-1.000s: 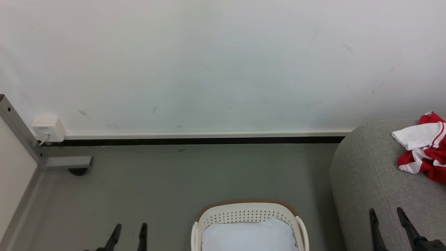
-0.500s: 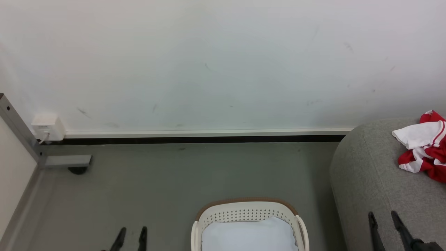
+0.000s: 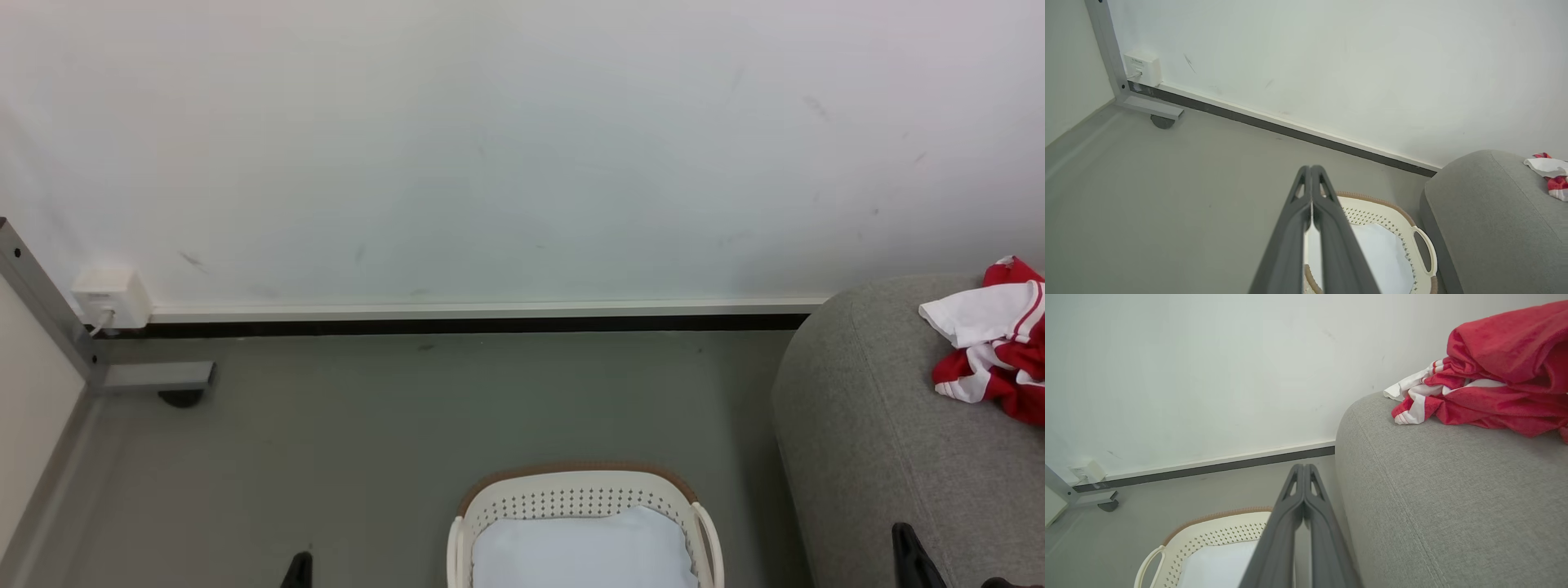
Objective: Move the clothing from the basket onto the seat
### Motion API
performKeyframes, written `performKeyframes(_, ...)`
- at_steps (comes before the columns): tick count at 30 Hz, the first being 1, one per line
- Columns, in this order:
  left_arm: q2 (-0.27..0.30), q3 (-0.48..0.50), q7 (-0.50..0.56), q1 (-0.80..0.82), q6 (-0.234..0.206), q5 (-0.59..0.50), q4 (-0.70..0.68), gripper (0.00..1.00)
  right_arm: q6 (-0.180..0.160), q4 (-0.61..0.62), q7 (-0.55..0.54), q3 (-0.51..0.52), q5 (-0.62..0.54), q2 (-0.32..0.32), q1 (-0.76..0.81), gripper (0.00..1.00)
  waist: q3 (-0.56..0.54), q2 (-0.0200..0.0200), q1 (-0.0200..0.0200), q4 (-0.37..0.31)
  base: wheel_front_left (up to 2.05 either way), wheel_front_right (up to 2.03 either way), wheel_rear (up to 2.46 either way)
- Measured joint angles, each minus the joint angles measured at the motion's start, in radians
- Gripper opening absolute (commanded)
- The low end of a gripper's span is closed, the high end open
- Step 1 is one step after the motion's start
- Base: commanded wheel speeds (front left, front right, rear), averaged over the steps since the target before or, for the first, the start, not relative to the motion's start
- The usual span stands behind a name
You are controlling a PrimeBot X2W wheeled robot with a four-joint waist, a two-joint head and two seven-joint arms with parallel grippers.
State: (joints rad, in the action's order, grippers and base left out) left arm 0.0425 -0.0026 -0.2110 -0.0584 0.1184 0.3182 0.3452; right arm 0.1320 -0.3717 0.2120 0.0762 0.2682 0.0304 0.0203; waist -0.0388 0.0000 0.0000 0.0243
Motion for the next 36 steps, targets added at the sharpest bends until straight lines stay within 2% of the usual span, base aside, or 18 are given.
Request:
performKeyframes(19,0.0,0.026,0.078,0.039,0.0,0.324,-0.026,0.0,0.0,0.034,-0.079,0.006,0.338,0.002,-0.025,0.0,0.006,0.0,0.0,-0.004,0.0,0.0,0.0)
performKeyframes(36,0.0,0.049,0.137,0.07,0.005,0.556,-0.041,0.0,0.0,0.054,-0.137,0.014,0.581,0.004,-0.054,0.0,0.012,0.0,0.0,-0.008,0.0,0.0,0.0)
